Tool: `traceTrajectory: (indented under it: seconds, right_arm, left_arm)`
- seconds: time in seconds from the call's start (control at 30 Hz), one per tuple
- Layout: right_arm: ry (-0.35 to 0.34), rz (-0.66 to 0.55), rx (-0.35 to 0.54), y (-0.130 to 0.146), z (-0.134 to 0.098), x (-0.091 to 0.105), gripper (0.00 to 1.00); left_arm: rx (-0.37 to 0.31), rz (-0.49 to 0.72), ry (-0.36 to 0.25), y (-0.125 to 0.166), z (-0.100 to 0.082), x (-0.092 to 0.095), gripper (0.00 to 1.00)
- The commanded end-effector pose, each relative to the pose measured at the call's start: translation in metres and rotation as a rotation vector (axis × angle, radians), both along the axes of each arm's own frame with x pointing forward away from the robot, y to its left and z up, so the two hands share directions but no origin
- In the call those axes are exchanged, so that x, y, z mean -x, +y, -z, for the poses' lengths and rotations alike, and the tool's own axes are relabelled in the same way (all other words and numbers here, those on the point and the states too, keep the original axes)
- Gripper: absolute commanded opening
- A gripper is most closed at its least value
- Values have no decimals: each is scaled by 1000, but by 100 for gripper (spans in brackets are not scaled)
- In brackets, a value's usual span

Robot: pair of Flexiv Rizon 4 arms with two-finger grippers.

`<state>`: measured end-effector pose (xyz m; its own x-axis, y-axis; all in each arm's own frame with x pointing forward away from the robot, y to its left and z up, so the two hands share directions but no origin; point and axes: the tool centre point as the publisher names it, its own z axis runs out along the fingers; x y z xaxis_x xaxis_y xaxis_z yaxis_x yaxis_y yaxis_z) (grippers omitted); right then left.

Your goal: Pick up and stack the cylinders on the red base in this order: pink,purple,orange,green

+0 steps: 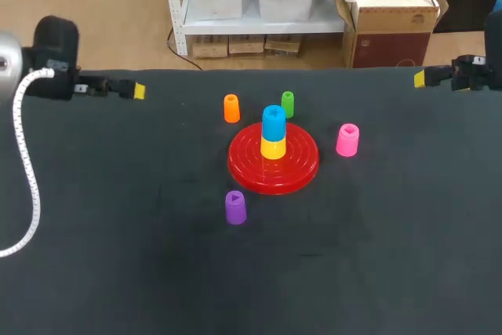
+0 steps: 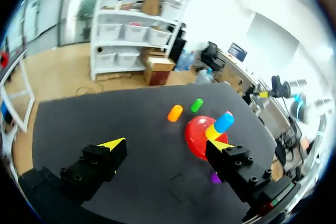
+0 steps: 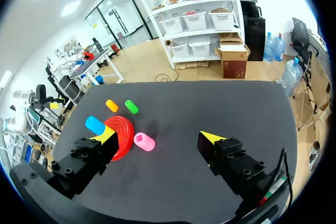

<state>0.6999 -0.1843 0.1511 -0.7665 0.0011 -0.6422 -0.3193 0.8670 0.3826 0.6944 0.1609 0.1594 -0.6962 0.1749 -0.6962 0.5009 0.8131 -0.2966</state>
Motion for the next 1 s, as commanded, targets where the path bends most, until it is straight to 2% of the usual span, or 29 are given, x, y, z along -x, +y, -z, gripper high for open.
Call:
traceTrajectory:
  seconds: [0.03,0.1,0.2,0.27,0.37,0.67,0.83,1.0]
  right_arm:
    - [0,-2,-1,-1,1,0,100]
    - [0,-2,-1,-1,1,0,100]
    - [0,-2,-1,-1,1,0,100]
    - [0,-2,-1,-1,1,0,100]
    - [0,-2,-1,-1,1,0,100]
    - [0,-2,-1,-1,1,0,100]
    - [0,-2,-1,-1,1,0,100]
    - [0,-2,-1,-1,1,0,100]
  left_arm:
    - [83,348,-193,-14,-5,-3,100]
    - [125,508,-226,-28,-11,3,100]
    - [152,733,-233,-45,-15,14,100]
    - [164,838,-225,-52,-18,21,100]
    - [159,932,-215,-56,-19,25,100]
    - [148,1063,-215,-52,-26,26,100]
    - [145,1029,-217,-48,-25,20,100]
    - [142,975,-198,-42,-12,18,100]
